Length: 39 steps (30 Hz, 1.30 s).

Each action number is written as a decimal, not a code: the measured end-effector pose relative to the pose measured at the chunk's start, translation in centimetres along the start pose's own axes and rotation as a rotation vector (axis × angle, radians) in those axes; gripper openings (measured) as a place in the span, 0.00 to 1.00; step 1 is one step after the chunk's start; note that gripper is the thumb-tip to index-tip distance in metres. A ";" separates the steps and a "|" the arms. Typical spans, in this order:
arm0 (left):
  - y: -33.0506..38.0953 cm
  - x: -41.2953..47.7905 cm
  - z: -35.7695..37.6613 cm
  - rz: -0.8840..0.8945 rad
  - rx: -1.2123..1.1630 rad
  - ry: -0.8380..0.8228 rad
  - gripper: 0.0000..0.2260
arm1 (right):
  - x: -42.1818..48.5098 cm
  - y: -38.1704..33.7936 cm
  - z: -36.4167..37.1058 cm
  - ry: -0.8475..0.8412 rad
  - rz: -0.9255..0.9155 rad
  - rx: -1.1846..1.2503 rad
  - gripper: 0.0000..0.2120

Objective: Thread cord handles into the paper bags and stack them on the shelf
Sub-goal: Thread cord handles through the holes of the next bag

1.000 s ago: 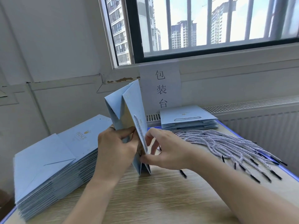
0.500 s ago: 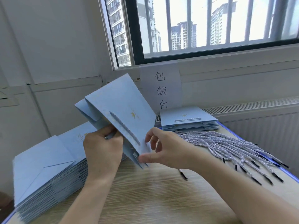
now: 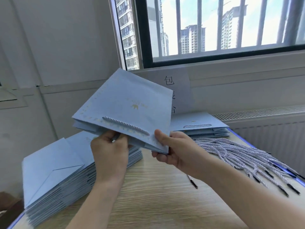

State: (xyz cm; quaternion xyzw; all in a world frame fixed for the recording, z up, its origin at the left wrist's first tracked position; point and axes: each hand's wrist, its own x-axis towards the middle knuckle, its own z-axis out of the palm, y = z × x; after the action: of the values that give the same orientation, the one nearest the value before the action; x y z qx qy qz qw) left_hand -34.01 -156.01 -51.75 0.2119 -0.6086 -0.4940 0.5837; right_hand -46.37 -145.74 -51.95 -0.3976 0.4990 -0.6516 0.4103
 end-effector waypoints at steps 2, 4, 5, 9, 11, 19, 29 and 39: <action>-0.4 0.0 0.1 0.024 0.137 -0.028 0.09 | 0.1 0.0 -0.3 0.062 -0.016 0.053 0.14; -0.2 -0.3 0.2 0.027 0.216 -0.058 0.13 | 0.2 -0.1 -0.5 0.113 -0.010 0.091 0.13; 0.0 -0.5 0.2 0.013 0.225 -0.078 0.13 | 0.2 -0.2 -0.5 0.132 -0.008 0.117 0.13; 1.2 -1.4 0.4 -0.007 0.150 -0.126 0.06 | -0.1 -1.2 -1.4 0.206 -0.027 0.214 0.11; 1.5 -1.3 0.1 0.036 0.115 -0.030 0.07 | -0.3 -1.7 -2.0 0.243 -0.047 0.208 0.11; 1.2 1.8 -2.5 -0.160 -0.065 0.145 0.18 | -0.9 -3.4 -4.4 0.250 -0.062 -0.026 0.07; 1.2 0.8 -1.2 -0.313 0.193 -0.184 0.16 | -2.0 -4.6 -6.1 0.218 -0.121 -0.049 0.08; 0.3 0.0 0.9 -0.465 -0.013 -0.335 0.10 | -1.1 -3.1 -6.6 0.361 0.161 -0.219 0.15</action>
State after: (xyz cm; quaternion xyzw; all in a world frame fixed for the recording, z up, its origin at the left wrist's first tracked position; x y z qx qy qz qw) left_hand -34.75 -155.57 -51.31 0.2573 -0.6284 -0.6468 0.3473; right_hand -52.58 -142.08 -50.30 -0.2756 0.6620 -0.6193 0.3196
